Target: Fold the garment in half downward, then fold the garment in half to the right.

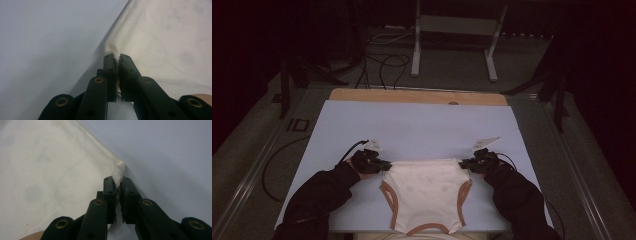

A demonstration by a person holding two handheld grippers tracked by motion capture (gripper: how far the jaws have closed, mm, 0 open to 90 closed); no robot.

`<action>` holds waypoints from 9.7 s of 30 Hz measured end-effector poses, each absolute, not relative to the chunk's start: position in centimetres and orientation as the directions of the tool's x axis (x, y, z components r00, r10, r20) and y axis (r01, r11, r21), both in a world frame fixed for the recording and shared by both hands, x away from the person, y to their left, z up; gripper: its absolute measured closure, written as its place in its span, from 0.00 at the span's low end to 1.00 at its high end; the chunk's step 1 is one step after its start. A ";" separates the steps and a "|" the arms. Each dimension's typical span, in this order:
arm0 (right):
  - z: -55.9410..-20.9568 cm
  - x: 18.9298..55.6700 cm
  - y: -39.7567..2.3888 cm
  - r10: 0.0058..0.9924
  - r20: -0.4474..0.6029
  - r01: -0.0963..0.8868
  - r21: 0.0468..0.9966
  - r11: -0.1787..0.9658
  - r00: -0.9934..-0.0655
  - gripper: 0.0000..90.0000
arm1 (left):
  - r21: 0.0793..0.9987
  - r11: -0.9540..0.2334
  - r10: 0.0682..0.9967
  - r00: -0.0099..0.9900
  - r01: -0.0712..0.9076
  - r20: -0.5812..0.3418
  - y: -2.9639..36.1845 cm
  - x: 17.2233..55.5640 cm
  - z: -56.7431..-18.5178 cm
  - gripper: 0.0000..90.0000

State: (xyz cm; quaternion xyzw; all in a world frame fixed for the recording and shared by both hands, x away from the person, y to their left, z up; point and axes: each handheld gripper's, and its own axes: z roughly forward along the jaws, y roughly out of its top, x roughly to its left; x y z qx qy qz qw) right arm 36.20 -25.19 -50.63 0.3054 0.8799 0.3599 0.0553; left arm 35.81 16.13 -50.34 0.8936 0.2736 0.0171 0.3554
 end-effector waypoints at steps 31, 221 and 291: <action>-48.5 40.0 -24.9 0.650 0.072 0.496 0.711 0.498 -0.757 0.93 | 0.708 -0.578 0.535 0.843 0.406 -0.047 16.0 40.6 -48.3 0.95; -50.0 48.8 -1.3 0.479 0.114 0.432 0.643 0.632 -0.871 0.16 | 0.638 -0.755 0.236 0.971 0.154 0.045 10.9 31.3 -51.4 0.12; -47.8 50.0 -0.8 0.494 0.003 0.398 0.598 0.696 -0.869 0.97 | 0.635 -0.751 0.292 0.954 0.183 0.070 9.7 35.0 -50.7 0.97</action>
